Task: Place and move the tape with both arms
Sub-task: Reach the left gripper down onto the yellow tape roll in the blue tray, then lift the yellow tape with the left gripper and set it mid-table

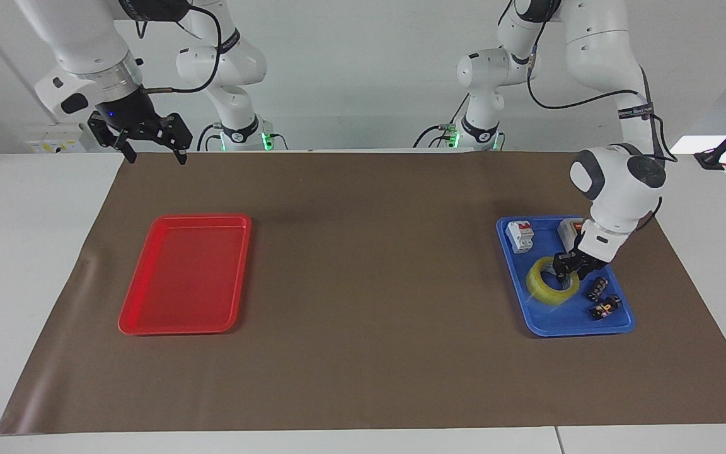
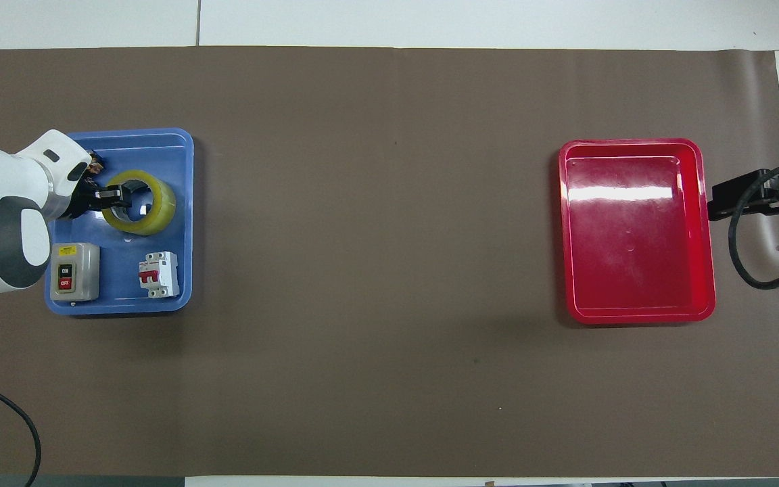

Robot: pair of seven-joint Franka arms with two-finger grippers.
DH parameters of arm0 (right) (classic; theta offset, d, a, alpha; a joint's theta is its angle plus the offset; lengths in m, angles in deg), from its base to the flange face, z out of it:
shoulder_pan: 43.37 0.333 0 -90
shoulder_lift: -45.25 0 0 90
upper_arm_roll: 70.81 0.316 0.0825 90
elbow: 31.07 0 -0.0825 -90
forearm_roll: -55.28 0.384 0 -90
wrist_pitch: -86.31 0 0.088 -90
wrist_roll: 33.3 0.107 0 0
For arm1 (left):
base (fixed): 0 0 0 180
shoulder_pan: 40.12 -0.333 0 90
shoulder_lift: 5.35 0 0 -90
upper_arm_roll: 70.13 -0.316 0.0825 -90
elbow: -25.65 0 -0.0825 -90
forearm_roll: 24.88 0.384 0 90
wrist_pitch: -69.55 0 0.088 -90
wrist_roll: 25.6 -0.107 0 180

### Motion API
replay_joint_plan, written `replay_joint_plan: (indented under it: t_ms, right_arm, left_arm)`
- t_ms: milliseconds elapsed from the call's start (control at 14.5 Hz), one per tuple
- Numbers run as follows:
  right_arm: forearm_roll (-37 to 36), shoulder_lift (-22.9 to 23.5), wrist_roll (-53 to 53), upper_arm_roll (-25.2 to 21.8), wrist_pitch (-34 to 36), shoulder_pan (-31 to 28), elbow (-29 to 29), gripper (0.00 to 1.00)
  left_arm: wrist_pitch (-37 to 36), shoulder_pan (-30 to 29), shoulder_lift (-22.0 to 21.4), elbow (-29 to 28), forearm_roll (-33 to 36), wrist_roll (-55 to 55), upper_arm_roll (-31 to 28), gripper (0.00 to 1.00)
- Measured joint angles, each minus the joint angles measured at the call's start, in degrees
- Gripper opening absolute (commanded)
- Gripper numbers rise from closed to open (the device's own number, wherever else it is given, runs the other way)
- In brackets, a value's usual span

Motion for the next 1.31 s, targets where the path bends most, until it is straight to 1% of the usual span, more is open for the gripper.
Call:
replay_joint_plan:
  t_ms: [276,345,483,621,690,828,897,1103,1310]
  right_arm:
    - [0.0,-0.08,0.0,-0.01,0.0,-0.02,-0.07,1.0]
    - [0.0,-0.13,0.0,-0.01,0.0,-0.02,-0.11,1.0]
    - [0.0,-0.3,0.0,-0.02,0.01,-0.02,-0.27,1.0]
    - [0.0,-0.43,0.0,-0.02,0.01,-0.02,-0.42,1.0]
    - [0.0,-0.44,0.0,-0.02,0.01,-0.02,-0.43,1.0]
    - [0.0,-0.45,0.0,-0.02,0.01,-0.04,-0.45,1.0]
    - [0.0,-0.45,0.0,-0.03,0.01,-0.08,-0.45,1.0]
    - [0.0,-0.45,0.0,-0.1,0.01,-0.11,-0.46,1.0]
    - [0.0,-0.46,0.0,-0.1,0.01,-0.11,-0.47,1.0]
  left_arm:
    - [-0.27,-0.06,-0.25,0.25,0.01,-0.1,0.0,0.0]
    - [-1.27,-0.06,-0.72,0.96,0.01,-0.1,0.0,0.0]
    - [-6.17,0.08,-2.7,3.26,0.01,0.17,0.12,0.0]
    - [-10.36,1.54,-5.36,4.51,0.01,3.35,0.36,0.0]
    - [-11.38,3.49,-6.3,4.4,0.01,6.69,0.44,0.0]
    - [-11.79,9.22,-6.79,3.82,0.02,14.74,0.72,0.0]
    - [-11.78,12.61,-6.69,3.5,0.25,18.96,0.84,0.0]
    - [-11.43,22.29,-5.91,3.22,4.06,33.36,1.07,0.0]
    - [-10.53,30.19,-4.78,3.57,4.89,42.99,1.16,0.0]
